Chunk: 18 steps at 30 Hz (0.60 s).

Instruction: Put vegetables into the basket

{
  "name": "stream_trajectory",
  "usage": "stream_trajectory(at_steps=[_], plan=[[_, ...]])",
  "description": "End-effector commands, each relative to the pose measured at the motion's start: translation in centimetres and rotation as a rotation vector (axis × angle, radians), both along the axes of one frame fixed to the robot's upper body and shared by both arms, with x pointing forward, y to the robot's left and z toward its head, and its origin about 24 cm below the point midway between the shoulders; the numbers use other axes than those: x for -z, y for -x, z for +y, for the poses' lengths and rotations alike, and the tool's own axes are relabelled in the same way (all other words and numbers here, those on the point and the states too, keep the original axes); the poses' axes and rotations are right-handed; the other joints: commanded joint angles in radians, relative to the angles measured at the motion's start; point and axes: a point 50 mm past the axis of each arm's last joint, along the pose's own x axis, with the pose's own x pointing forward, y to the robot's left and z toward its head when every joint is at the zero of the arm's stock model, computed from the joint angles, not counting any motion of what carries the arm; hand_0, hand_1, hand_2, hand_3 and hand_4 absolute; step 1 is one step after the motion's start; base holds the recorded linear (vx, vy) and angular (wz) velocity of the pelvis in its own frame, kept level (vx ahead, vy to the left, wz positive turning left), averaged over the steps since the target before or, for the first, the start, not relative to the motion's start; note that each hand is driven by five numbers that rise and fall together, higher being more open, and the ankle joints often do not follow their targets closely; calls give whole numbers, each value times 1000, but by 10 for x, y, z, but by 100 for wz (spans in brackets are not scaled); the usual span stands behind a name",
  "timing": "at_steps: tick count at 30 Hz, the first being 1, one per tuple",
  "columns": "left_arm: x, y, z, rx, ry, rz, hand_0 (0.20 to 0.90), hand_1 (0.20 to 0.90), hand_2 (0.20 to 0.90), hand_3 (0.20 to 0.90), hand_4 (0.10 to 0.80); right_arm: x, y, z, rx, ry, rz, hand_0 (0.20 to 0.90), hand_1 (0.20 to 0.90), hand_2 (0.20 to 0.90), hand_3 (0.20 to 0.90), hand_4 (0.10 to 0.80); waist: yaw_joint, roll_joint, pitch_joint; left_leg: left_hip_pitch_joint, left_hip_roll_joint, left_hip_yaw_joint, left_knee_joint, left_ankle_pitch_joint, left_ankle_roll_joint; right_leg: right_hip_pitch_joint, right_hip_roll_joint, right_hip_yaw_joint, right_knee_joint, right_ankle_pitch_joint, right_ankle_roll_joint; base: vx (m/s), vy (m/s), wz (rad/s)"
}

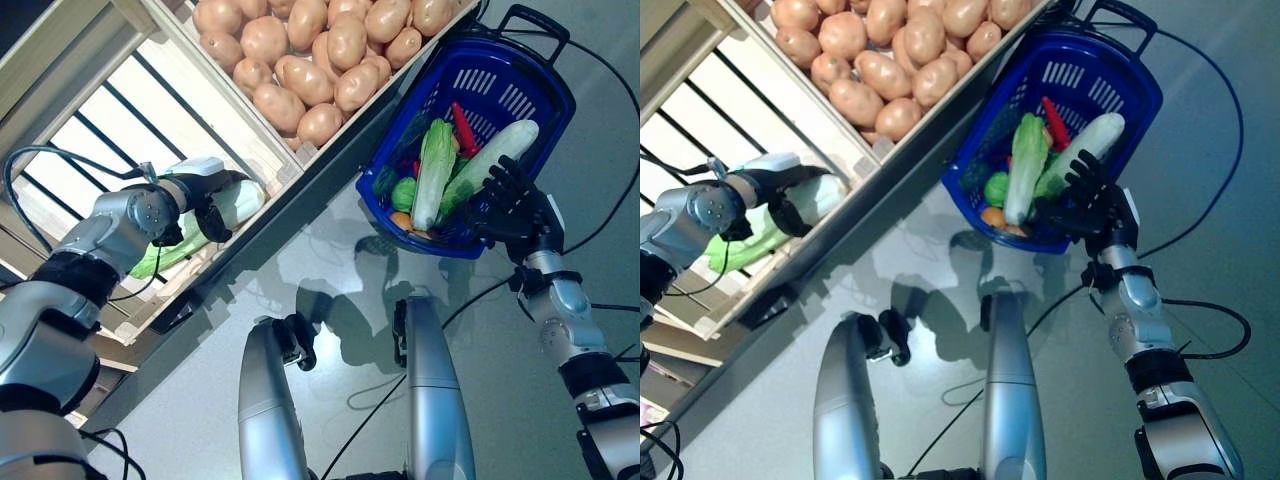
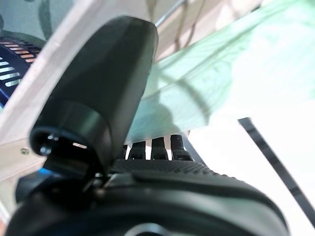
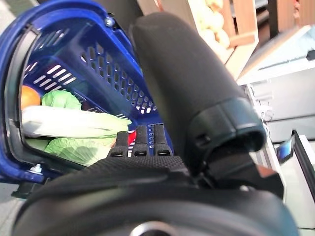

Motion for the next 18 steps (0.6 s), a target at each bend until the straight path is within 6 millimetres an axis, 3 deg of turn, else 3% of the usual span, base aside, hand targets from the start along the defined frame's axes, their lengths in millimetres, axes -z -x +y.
stream_trajectory(at_steps=[1, 8, 11, 12, 13, 14, 18], plan=[[-24, 11, 17, -50, -9, 71, 900, 900, 900, 900, 800, -58, 3, -16, -14, 14, -239, 900, 900, 900, 900, 800, -21, 33, -2, 106, -23, 57, -76, -54, 77, 110, -52, -73, -178, 154, -30, 0, 0, 0], [-26, 12, 12, -4, 70, 33, 900, 900, 900, 900, 800, -53, 6, -21, 7, 0, -236, 900, 900, 900, 900, 800, -14, 36, -2, 123, -28, 54, -86, -54, 79, 130, -60, -82, -194, 157, -32, 2, -16, -1], [-28, 9, 5, 33, 45, -77, 900, 900, 900, 900, 800, -51, 6, -22, 19, -18, -235, 900, 900, 900, 900, 800, -13, 32, -2, 104, -28, 50, -74, -57, 81, 112, -60, -83, -183, 156, -35, -23, -5, 1], [-29, 9, 5, 34, 41, -102, 839, 839, 839, 839, 759, -51, 6, -21, 19, -21, -236, 900, 900, 900, 900, 800, -13, 30, -2, 99, -28, 49, -72, -57, 82, 108, -60, -82, -181, 155, -35, -47, -7, 2], [-31, 8, 4, 31, 36, -144, 538, 538, 538, 538, 558, -50, 7, -21, 19, -22, -238, 900, 900, 900, 900, 800, -12, 27, -2, 87, -25, 47, -66, -57, 83, 97, -58, -81, -175, 155, -37, -49, -13, 2], [-32, 7, 3, 31, 31, -175, 300, 300, 300, 300, 400, -49, 7, -20, 19, -24, -239, 900, 900, 900, 900, 800, -12, 23, -2, 79, -24, 46, -61, -58, 83, 90, -57, -81, -171, 154, -38, -51, -20, 1], [-32, 5, 5, 20, 27, -265, 300, 300, 300, 300, 400, -46, 8, -16, 26, -37, -250, 900, 900, 900, 900, 800, -10, 9, -2, 61, -20, 40, -53, -59, 86, 75, -49, -83, -162, 153, -40, -40, -26, 1]])
